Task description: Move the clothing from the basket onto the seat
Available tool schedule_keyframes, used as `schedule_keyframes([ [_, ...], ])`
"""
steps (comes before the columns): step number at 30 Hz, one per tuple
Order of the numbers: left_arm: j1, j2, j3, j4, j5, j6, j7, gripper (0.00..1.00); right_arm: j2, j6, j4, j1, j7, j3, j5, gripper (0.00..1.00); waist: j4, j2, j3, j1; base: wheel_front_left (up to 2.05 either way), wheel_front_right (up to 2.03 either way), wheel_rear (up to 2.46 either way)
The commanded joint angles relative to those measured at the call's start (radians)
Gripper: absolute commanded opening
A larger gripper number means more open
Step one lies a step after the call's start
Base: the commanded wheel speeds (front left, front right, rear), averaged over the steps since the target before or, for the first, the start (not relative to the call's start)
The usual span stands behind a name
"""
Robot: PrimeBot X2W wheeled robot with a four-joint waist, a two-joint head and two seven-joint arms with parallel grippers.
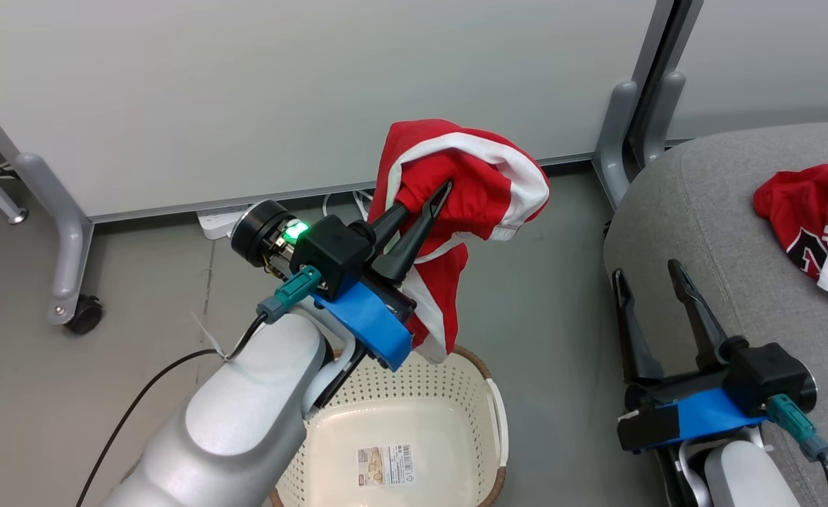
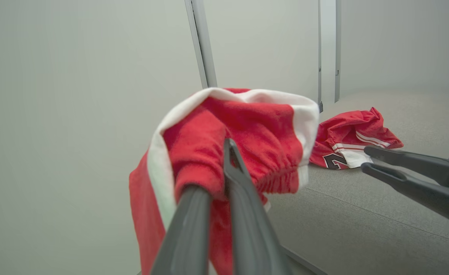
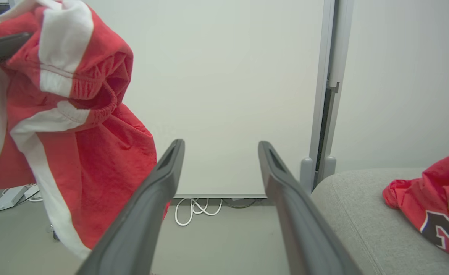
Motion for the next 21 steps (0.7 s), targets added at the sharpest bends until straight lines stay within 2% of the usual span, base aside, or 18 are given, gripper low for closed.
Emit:
schedule_keyframes([
  [1, 0.010, 0.006, 0.000, -0.005, -0.001, 0.006, -0.002, 0.00, 0.003, -0.001, 0.000, 0.003, 0.000, 0.006, 0.004, 1.00, 0.001, 0.0000, 0.002, 0.0000, 0.00, 0.00, 0.00],
  [7, 0.001, 0.003, -0.006, -0.009, -0.001, 0.009, 0.000, 0.00, -0.001, -0.001, 0.011, -0.015, 0.000, 0.069, 0.007, 1.00, 0.006, 0.0000, 0.017, 0.0000, 0.00, 0.00, 0.00],
  [21, -0.053, -0.027, -0.034, -0.015, 0.007, 0.004, 0.004, 0.00, -0.015, -0.001, 0.126, -0.169, 0.000, 0.347, 0.022, 1.00, 0.021, 0.0000, 0.074, 0.0000, 0.00, 0.00, 0.00],
])
